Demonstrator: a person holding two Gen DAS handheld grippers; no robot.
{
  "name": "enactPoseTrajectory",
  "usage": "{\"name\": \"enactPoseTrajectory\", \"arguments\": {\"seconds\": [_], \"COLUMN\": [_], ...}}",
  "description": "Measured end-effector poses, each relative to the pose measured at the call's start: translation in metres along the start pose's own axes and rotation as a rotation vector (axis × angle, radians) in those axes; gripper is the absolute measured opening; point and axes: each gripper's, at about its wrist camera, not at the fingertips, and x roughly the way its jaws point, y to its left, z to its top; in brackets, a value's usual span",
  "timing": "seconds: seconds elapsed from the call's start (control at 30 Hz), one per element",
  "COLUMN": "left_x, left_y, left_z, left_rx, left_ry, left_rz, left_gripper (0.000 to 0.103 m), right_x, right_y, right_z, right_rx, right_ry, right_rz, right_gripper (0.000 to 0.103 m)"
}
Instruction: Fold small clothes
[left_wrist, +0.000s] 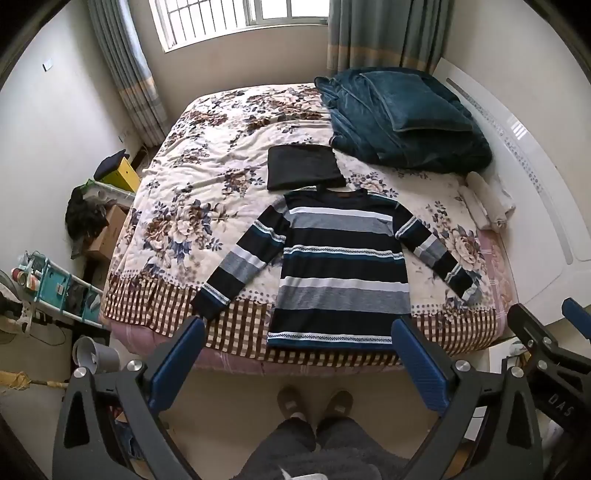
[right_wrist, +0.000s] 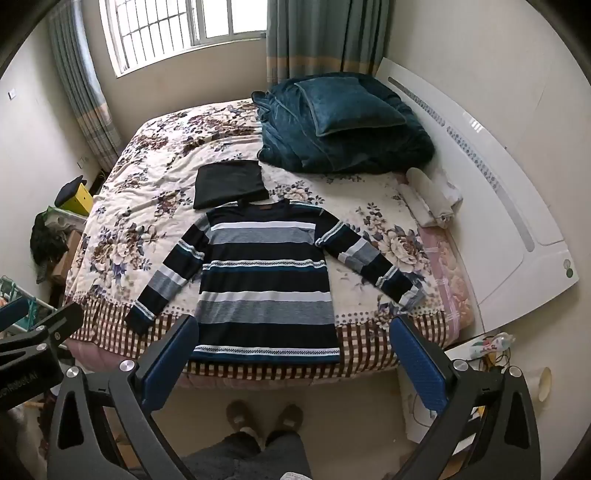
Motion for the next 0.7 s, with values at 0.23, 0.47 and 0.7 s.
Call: {"name": "enactPoseTrajectory", "arguments": {"seconds": [0.23, 0.47, 0.7], "left_x": [0.001, 0.001, 0.0], "left_y": [0.005, 0.002, 0.0], "left_z": [0.0, 0.0, 0.0], "left_rx": [-0.007, 0.002, 0.006], "left_ry": [0.001, -0.002, -0.002], "left_rz": [-0.001, 0.003, 0.005], "left_gripper": [0.103, 0.103, 0.103], "right_x": [-0.001, -0.002, 0.001], "right_y": [-0.004, -0.007, -0.013], "right_z": [0.002, 0.005, 0.011], "right_rx": [0.004, 0.005, 0.002], "right_ry": [0.003, 0.004, 0.0], "right_rz": [0.006, 0.008, -0.001], "right_gripper": [0.103, 0.103, 0.103]}}
